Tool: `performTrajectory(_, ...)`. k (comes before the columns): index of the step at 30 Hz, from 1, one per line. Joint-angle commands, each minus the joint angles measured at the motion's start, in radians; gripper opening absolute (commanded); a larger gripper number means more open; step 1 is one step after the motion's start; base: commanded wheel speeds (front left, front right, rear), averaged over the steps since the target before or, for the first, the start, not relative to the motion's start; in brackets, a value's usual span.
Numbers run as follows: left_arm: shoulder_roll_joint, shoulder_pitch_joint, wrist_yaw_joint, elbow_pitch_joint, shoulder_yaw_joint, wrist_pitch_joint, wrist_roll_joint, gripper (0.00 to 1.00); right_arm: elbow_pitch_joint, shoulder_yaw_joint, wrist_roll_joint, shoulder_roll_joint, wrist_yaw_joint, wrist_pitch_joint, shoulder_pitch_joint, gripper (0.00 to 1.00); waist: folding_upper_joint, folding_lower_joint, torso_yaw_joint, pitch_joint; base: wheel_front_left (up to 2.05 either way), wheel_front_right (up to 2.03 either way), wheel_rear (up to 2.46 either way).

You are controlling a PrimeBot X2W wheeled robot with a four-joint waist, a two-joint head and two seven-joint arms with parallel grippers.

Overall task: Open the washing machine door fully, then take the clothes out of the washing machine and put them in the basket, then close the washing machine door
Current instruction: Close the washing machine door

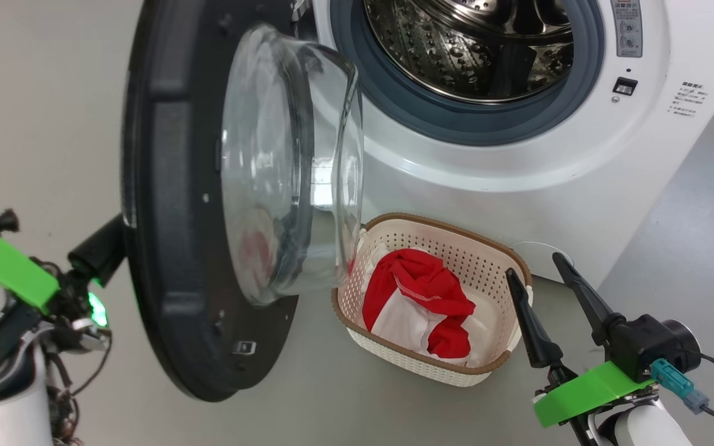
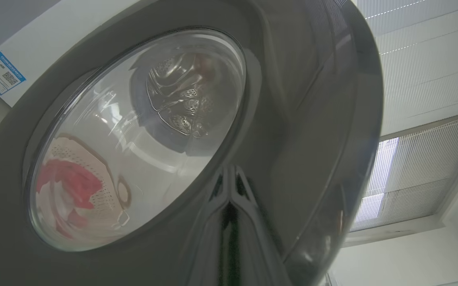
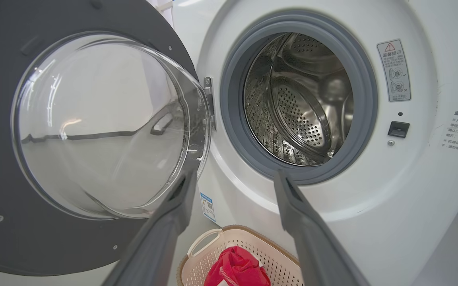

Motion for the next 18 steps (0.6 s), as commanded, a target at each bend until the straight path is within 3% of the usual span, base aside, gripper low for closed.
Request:
performTrajectory(1,0.018,0.014,0.007,-0.041,-0.031,-0.014,-0.058,0.00,-0.021,0.016,-0.007,0.004,0.006,-0.006,-0.043,1.00,0.0000,0.0000,-0.001,0.000,0.00,0.00,0.00)
performTrajectory(10,0.018,0.061,0.003,-0.081,-0.186,-0.138,-0.190,0.00,-0.017,0.020,0.001,0.004,0.006,-0.006,-0.046,1.00,0.0000,0.0000,-0.017,0.001,0.00,0.00,0.00)
performTrajectory(18,0.017,0.078,0.003,-0.124,-0.266,-0.206,-0.235,0.00,-0.016,0.017,0.003,0.004,0.006,-0.006,-0.044,1.00,0.0000,0.0000,-0.036,0.003,0.00,0.00,0.00)
